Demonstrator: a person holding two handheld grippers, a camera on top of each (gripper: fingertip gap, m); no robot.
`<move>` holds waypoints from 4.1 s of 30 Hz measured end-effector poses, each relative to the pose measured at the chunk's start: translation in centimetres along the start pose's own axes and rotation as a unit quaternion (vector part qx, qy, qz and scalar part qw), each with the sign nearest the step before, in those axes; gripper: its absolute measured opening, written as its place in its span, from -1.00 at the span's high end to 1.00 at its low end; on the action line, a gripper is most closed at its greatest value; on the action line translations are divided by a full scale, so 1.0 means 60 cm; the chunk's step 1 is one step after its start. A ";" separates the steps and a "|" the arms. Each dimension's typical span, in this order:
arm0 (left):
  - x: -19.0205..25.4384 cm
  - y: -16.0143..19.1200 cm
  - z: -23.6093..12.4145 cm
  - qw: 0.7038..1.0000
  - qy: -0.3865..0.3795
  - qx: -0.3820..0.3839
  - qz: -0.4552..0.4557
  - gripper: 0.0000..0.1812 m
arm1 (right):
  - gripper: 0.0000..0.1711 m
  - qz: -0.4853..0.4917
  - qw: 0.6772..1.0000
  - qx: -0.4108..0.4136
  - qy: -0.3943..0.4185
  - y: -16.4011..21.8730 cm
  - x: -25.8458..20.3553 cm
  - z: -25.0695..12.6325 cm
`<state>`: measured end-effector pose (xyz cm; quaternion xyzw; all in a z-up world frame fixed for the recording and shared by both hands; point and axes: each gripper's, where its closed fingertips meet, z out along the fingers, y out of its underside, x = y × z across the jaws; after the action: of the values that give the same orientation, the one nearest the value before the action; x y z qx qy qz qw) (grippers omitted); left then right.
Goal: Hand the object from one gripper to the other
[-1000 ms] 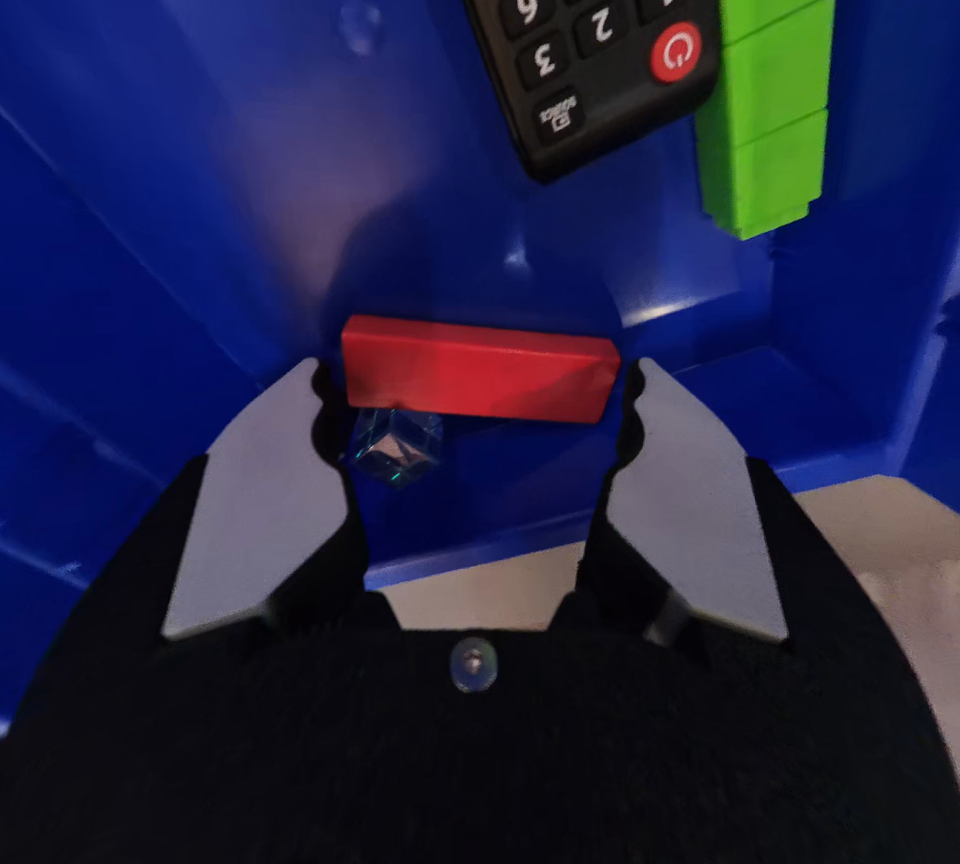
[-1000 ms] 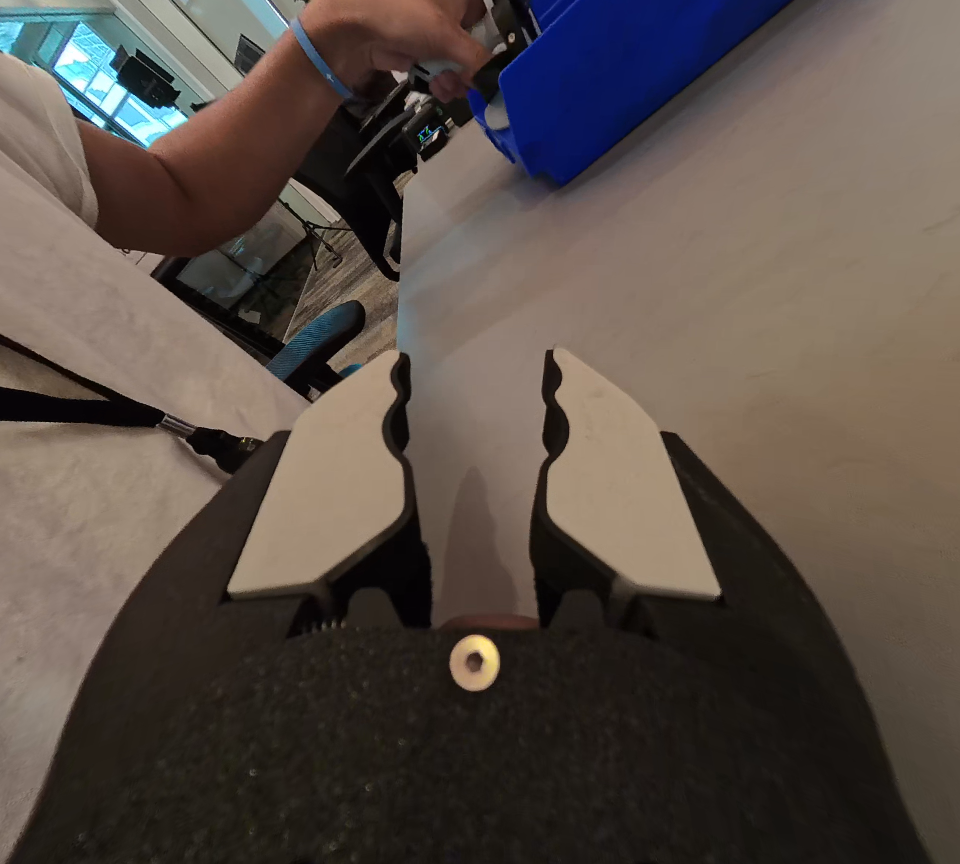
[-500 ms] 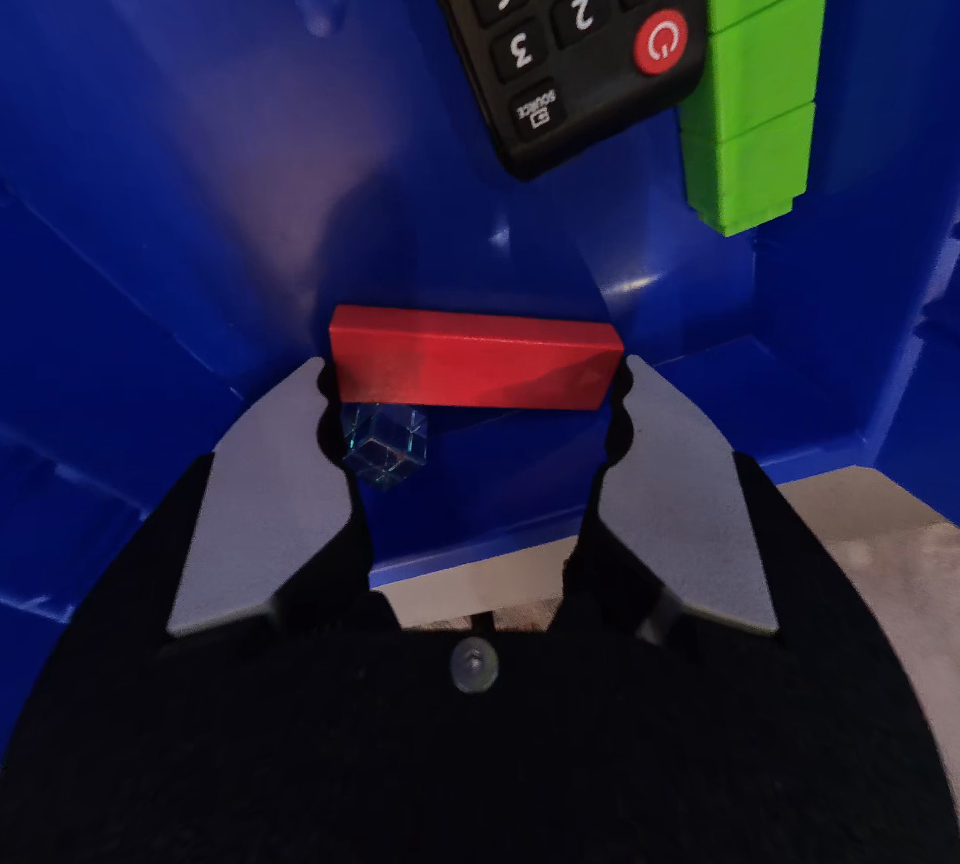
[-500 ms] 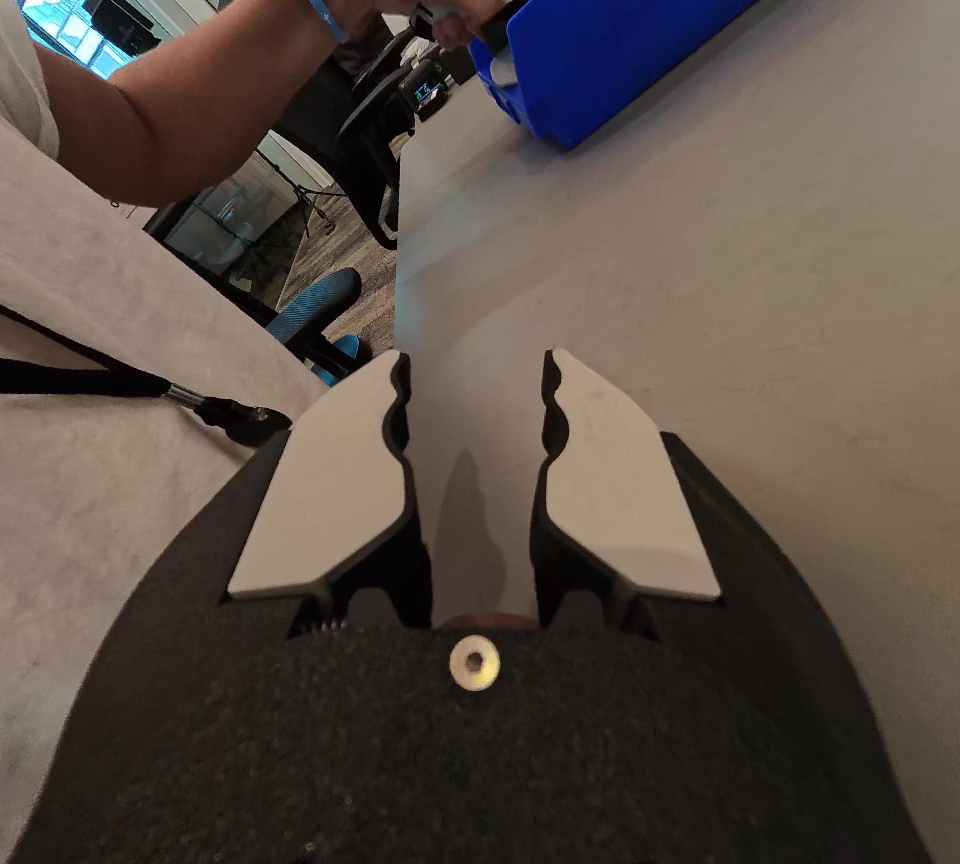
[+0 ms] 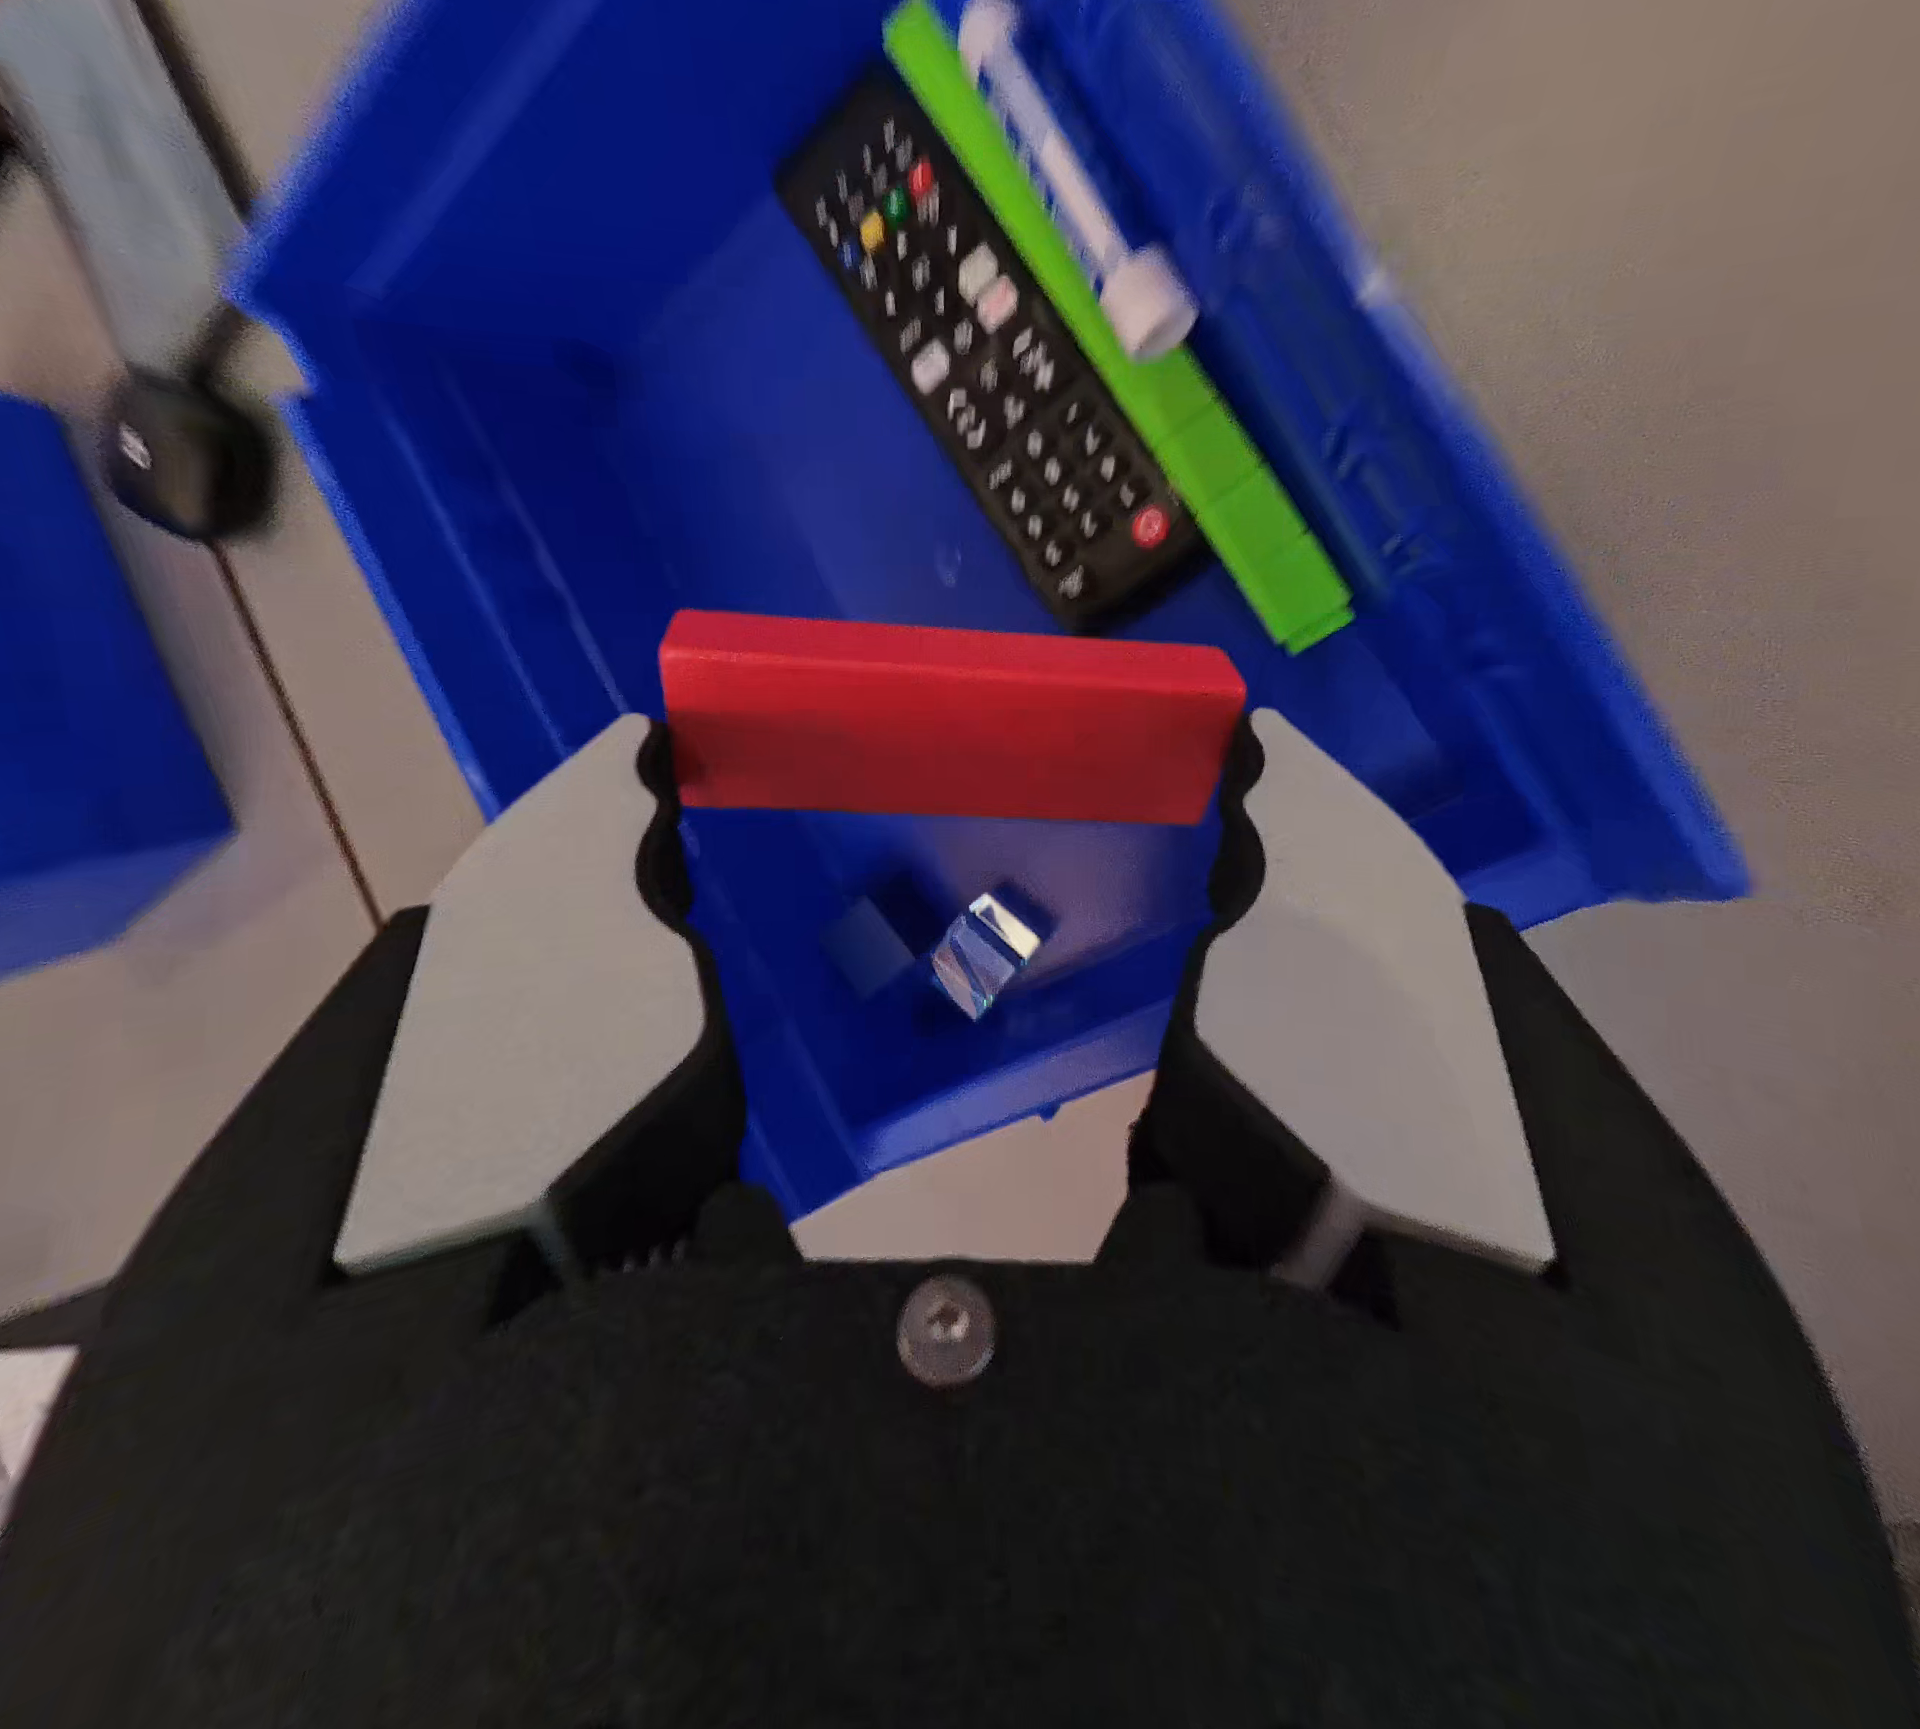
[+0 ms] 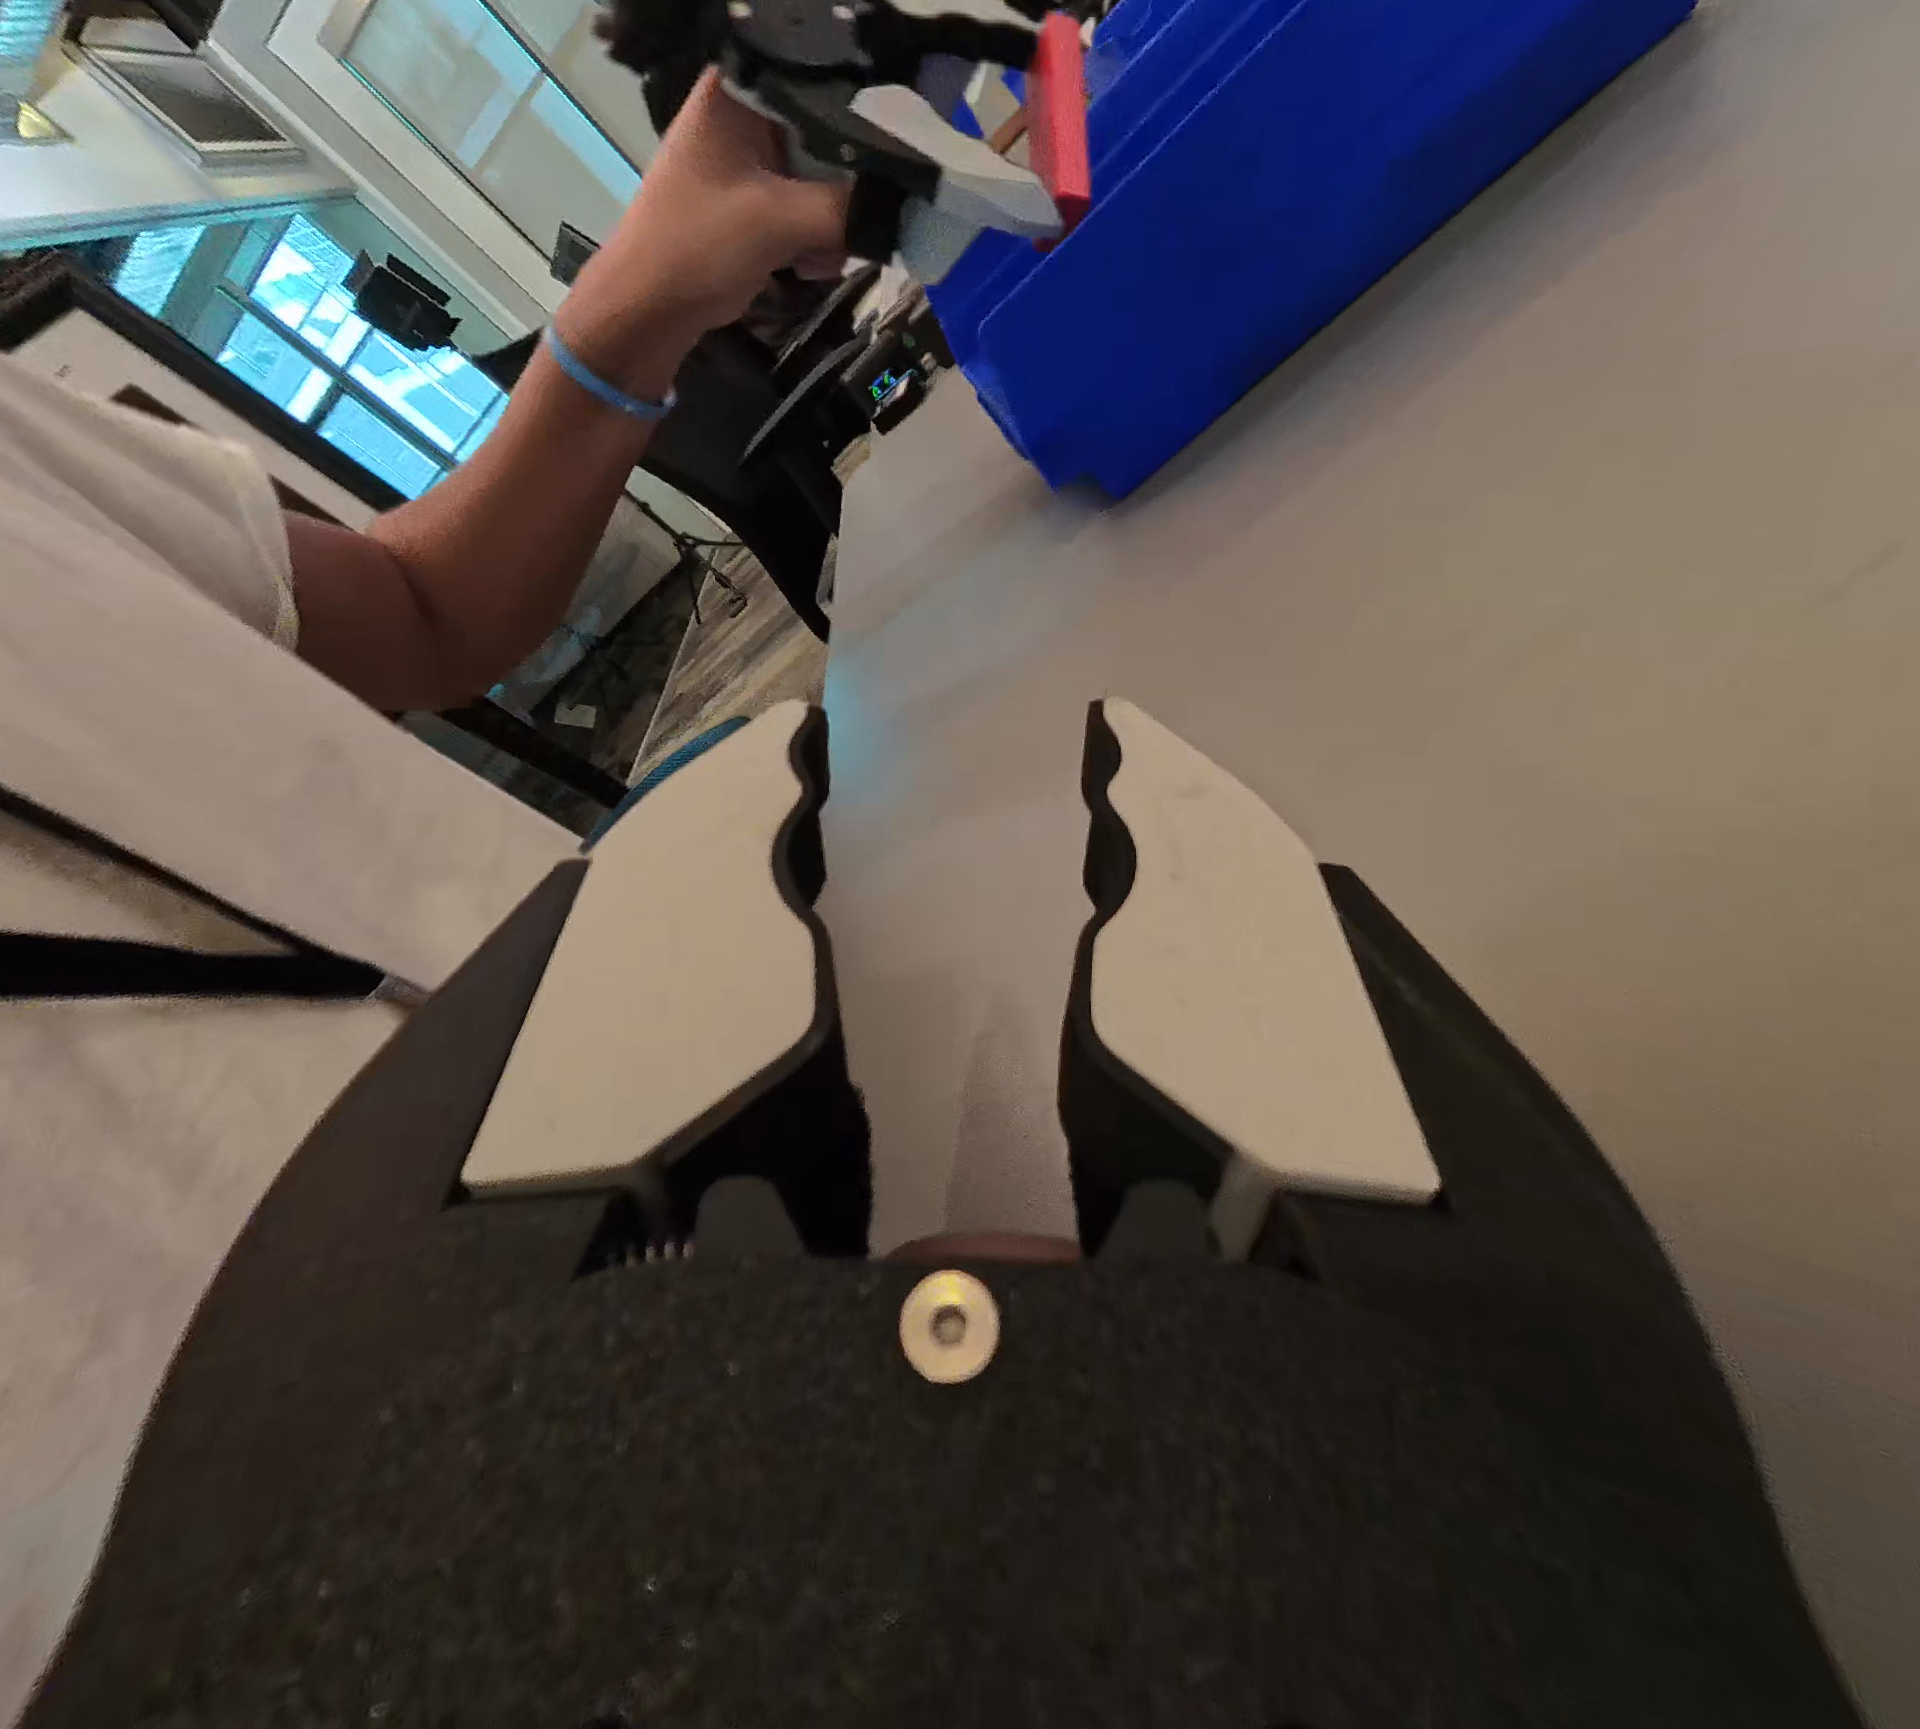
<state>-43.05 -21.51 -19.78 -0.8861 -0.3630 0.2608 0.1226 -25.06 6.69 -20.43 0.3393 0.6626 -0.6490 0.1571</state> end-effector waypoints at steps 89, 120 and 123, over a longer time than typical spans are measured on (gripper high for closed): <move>0.440 -0.187 -0.116 0.820 -0.130 0.479 0.285 0.62 | -0.15 -0.212 0.937 -0.043 0.275 -0.071 0.068 0.050; 0.458 -0.162 -0.105 0.871 0.316 0.376 0.021 0.82 | -0.14 -0.637 0.644 -0.054 0.421 -0.074 0.040 0.053; 0.440 -0.165 -0.095 0.880 0.281 0.382 0.021 0.82 | -0.09 -0.615 0.658 -0.070 0.429 -0.072 0.059 0.044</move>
<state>-29.83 4.00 -20.86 -0.8138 -0.1665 0.1216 0.5433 -31.01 5.33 -19.75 0.0836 0.7577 -0.3312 -0.5561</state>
